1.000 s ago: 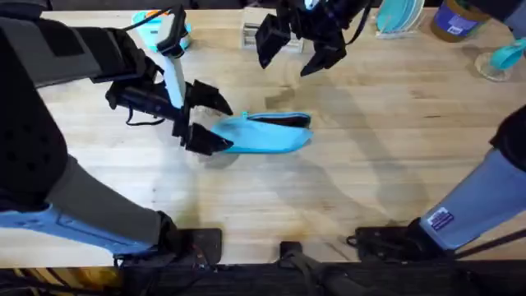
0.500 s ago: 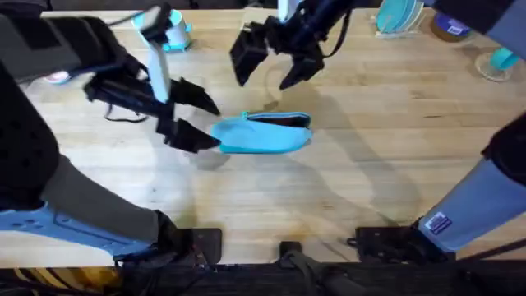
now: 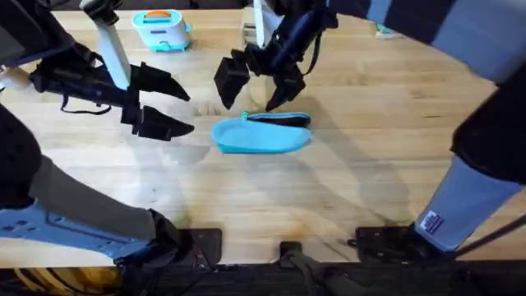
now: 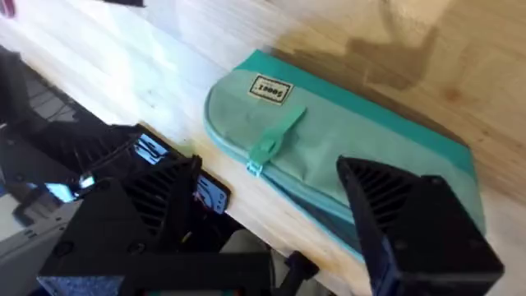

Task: Unzip the bag, pick up the pens from the table one at a time and place them inside, then zip the bag closed.

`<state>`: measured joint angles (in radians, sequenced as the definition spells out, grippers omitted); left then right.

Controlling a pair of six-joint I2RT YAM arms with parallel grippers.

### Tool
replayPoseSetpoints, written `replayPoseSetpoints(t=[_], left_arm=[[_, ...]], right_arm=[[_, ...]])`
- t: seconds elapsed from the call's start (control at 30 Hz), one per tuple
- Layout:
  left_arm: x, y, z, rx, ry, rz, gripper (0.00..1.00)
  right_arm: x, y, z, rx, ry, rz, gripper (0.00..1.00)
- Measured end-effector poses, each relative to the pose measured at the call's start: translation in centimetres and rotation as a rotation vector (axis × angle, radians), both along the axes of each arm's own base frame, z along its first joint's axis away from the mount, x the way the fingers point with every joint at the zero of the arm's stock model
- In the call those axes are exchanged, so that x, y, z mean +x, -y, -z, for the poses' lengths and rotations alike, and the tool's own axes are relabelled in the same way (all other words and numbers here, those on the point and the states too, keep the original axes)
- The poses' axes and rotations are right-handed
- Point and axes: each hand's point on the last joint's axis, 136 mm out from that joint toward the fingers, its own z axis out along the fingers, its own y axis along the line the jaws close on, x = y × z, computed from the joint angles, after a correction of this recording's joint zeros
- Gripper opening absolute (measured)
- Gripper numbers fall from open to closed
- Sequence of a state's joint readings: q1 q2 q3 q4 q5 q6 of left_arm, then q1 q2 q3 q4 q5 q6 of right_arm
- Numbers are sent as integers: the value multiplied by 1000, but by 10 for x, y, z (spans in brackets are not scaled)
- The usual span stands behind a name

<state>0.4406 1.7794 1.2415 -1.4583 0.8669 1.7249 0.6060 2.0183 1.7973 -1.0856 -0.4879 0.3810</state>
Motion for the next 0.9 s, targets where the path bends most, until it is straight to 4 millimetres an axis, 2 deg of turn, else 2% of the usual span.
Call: replayPoseSetpoints(t=[0.13, 0.4, 0.57, 0.9], left_arm=[[0, -1, 0, 2, 18, 10, 995], [0, -1, 0, 3, 30, 19, 995], [0, -1, 0, 3, 33, 21, 995], [0, -1, 0, 3, 33, 21, 995]], right_arm=[[-2, -6, 9, 8, -44, 10, 997], [-20, -26, 19, 33, -119, -22, 997], [-24, -36, 14, 90, -144, -30, 994], [-21, -45, 8, 141, -142, -31, 872]])
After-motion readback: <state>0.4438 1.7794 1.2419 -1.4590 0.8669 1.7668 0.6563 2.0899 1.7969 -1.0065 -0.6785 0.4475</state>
